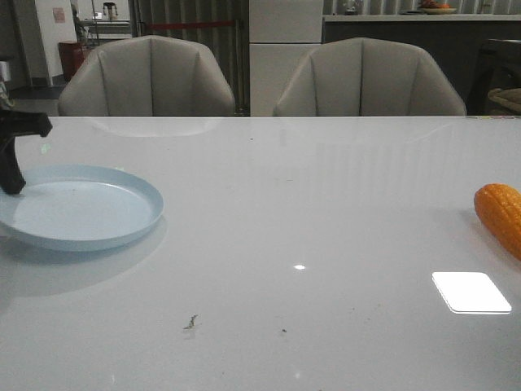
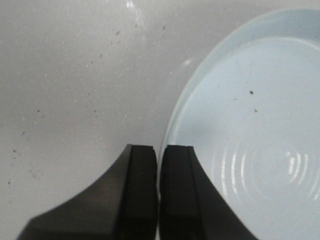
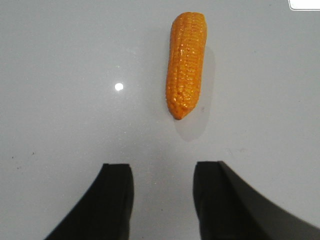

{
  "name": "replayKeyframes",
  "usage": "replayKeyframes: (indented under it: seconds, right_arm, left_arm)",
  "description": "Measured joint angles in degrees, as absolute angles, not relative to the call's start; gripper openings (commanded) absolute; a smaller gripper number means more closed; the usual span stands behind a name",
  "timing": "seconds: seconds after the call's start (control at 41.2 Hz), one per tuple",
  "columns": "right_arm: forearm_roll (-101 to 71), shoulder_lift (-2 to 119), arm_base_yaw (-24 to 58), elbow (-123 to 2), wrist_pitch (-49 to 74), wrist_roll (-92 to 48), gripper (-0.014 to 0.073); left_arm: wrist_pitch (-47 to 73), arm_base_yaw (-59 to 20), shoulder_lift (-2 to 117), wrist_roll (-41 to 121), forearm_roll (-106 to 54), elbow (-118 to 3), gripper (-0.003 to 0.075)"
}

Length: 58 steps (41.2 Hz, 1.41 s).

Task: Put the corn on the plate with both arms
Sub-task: 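Lift the plate with the left gripper and carry it toward the table center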

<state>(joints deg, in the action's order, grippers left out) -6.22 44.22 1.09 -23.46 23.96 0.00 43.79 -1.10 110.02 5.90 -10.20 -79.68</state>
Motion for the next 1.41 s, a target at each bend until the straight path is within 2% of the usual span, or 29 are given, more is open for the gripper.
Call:
replayKeyframes:
  seconds: [0.267,0.485,0.679,1.092,1.407]
  right_arm:
    - [-6.2,44.2,1.1,-23.5,24.0,0.0,0.0404]
    - [-6.2,44.2,1.1,-23.5,24.0,0.0,0.0404]
    - [-6.2,44.2,1.1,-23.5,24.0,0.0,0.0404]
    - [-6.2,44.2,1.1,-23.5,24.0,0.0,0.0404]
    - [-6.2,44.2,1.1,-23.5,24.1,0.0,0.0404]
  left_arm:
    - [51.8,-1.1,110.1,7.0,-20.4,-88.0,0.0094]
    - [57.1,-1.5,110.1,7.6,-33.1,-89.3,0.0094]
    - [58.7,-5.9,110.2,7.7,-34.7,-89.4,0.0094]
    - [54.0,-21.4,110.2,7.7,-34.7,-88.3,0.0094]
    - [45.9,-24.2,110.2,6.6,-34.7,-78.5,0.0094]
